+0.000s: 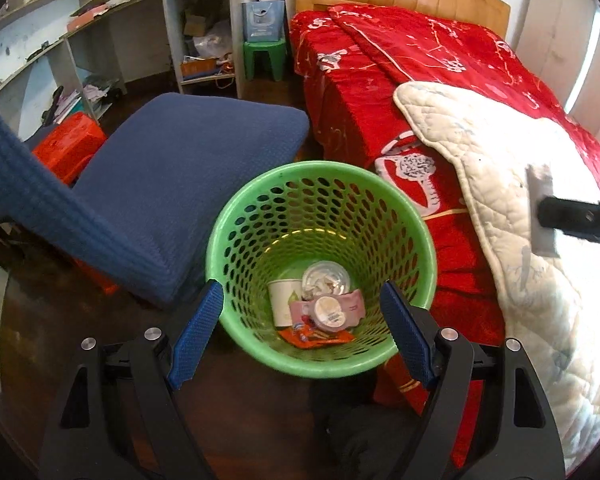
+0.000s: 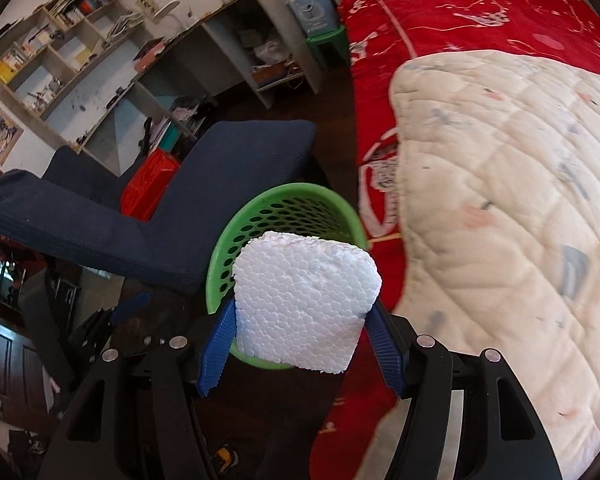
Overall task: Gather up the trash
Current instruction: 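Move the foam block over the basket with the right tool and release it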
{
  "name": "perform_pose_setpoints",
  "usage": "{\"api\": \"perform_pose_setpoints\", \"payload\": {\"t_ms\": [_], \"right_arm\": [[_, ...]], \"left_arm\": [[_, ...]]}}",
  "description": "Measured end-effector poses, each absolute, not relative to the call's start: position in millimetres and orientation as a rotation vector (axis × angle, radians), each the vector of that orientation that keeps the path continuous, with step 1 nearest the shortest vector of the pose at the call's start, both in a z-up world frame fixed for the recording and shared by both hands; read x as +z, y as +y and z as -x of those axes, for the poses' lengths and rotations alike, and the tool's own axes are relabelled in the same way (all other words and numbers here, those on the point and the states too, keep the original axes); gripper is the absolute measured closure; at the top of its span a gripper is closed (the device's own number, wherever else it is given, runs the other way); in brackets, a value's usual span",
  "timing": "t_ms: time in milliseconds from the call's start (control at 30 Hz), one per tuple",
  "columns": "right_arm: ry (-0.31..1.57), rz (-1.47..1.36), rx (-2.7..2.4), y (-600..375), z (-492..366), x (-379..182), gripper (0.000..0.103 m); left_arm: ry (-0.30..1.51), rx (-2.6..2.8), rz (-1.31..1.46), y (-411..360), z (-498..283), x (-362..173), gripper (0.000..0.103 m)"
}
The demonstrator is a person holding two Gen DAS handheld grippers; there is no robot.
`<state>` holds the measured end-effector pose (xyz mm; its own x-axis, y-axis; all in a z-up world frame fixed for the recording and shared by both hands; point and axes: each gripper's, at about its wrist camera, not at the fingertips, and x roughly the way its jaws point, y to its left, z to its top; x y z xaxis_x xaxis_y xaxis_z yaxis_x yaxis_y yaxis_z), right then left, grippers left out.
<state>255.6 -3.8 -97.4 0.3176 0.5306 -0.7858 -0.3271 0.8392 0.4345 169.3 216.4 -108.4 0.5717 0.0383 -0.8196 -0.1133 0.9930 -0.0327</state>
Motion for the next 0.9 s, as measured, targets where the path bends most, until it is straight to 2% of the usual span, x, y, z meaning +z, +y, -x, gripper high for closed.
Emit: {"api": "perform_pose_setpoints", "payload": {"t_ms": [300, 433, 667, 900], "right_arm": [[1.149, -0.173, 0.599, 54, -271, -116, 0.042], [1.142, -0.177, 0.609, 65, -272, -119, 0.025], [1.13, -0.178, 0.603, 60, -269, -118, 0.022], [1.085, -0.17, 0.542, 13, -256, -104, 0.019]], "left_arm": [[0.964, 0.114, 0.109, 233, -159, -116, 0.024], [0.97, 0.122, 0.124, 238, -158, -119, 0.023], [0.97, 0.119, 0.124, 233, -158, -118, 0.021], [0.967, 0.085, 0.106, 211, -160, -113, 0.02]]}}
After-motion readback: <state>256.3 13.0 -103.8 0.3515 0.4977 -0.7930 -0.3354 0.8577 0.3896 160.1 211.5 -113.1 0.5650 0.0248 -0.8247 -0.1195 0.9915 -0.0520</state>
